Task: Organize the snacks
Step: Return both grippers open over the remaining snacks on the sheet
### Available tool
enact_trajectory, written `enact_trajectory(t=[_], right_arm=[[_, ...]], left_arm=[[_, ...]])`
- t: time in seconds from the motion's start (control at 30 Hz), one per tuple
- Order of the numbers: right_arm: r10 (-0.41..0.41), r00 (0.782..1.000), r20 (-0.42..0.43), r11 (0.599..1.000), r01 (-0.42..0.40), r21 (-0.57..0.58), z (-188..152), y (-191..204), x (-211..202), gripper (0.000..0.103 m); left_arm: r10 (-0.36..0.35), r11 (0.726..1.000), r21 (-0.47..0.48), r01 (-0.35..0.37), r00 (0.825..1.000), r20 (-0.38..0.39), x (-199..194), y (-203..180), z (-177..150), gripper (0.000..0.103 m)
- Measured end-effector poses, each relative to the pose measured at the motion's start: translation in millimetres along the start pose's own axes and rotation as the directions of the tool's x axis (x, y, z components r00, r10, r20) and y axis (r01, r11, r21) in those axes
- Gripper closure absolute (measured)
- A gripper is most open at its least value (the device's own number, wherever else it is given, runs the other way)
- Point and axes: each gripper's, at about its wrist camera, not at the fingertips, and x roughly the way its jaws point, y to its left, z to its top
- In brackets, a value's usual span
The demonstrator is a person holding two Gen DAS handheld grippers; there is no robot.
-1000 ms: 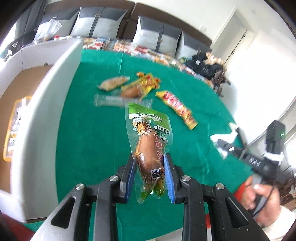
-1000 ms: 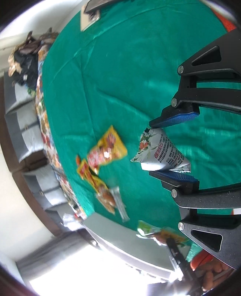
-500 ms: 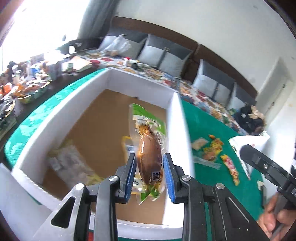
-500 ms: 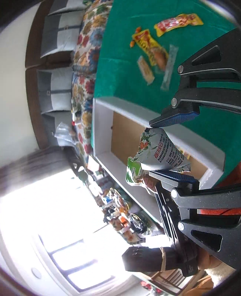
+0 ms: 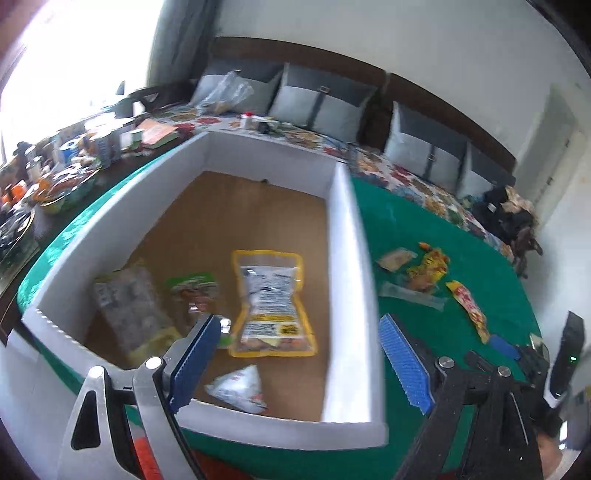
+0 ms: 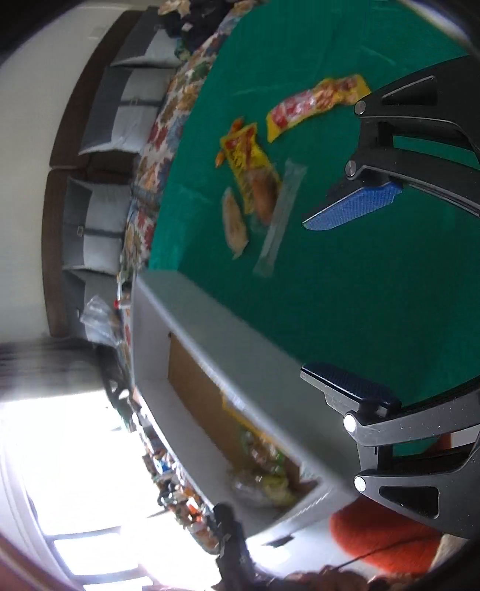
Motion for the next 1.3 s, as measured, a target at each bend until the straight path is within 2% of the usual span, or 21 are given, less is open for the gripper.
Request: enact_trajectory(t=[0.1,0.2,0.3,0.37,0.43,0.5,0.53,0.6,0.7,0.97,1.03,1.3], right_arm=[[-0.145,0.988,-0.059,0.987,0.149,0.054,-47,-66,0,0.026],[-0.237,0.968,-0.088,0.959,0.247,0.138,-89,-124,-12,0.026],[-0.320,0.942,-0.102,0.926,0.334,0.178,-127,-158,-30,0.026],[-0.299,0.942,-0.154,0.910,0.330,0.251,-135,-181,-33,0.026],[-0.294,0.947,-0.129,0.878,0.321,0.356,-129,-200,-40,0.026],[-0.319,0.941,-0.116,0.859,0.339,0.384,-124,-209,-41,0.023],[-0.332,0.936,-0.118,0.855,0.351,0.382,-124,-213,-38,0.023],[-0.340,0.929,-0.147,0.851,0.371,0.373,-124,-216,-29,0.023],[-0.345,0.924,-0.167,0.846,0.383,0.371,-125,-217,-27,0.023],[-0.333,0.927,-0.170,0.858,0.373,0.354,-131,-219,-23,0.016],[-0.332,0.928,-0.171,0.858,0.373,0.354,-131,-219,-22,0.015],[-0.329,0.928,-0.172,0.860,0.370,0.352,-130,-219,-20,0.013]], left_arm=[[-0.094,0.985,0.140,0.102,0.994,-0.059,11,-69,-16,0.013],[-0.137,0.949,0.263,0.173,0.979,-0.150,29,-129,-43,0.011],[-0.120,0.907,0.368,0.206,0.962,-0.244,59,-178,-77,0.011],[-0.079,0.887,0.418,0.197,0.956,-0.284,87,-195,-95,0.011],[-0.032,0.890,0.421,0.176,0.944,-0.328,118,-202,-104,0.011],[0.003,0.907,0.393,0.151,0.931,-0.365,149,-205,-107,0.011],[0.017,0.916,0.377,0.133,0.929,-0.370,161,-207,-105,0.011],[0.045,0.921,0.379,0.085,0.946,-0.322,176,-214,-98,0.009],[0.074,0.921,0.386,0.053,0.949,-0.306,201,-224,-86,0.000],[0.101,0.947,0.321,-0.026,0.970,-0.221,248,-235,-49,0.000],[0.090,0.949,0.314,-0.027,0.978,-0.187,253,-231,-46,0.000],[0.083,0.945,0.325,-0.018,0.979,-0.187,258,-229,-41,0.000]])
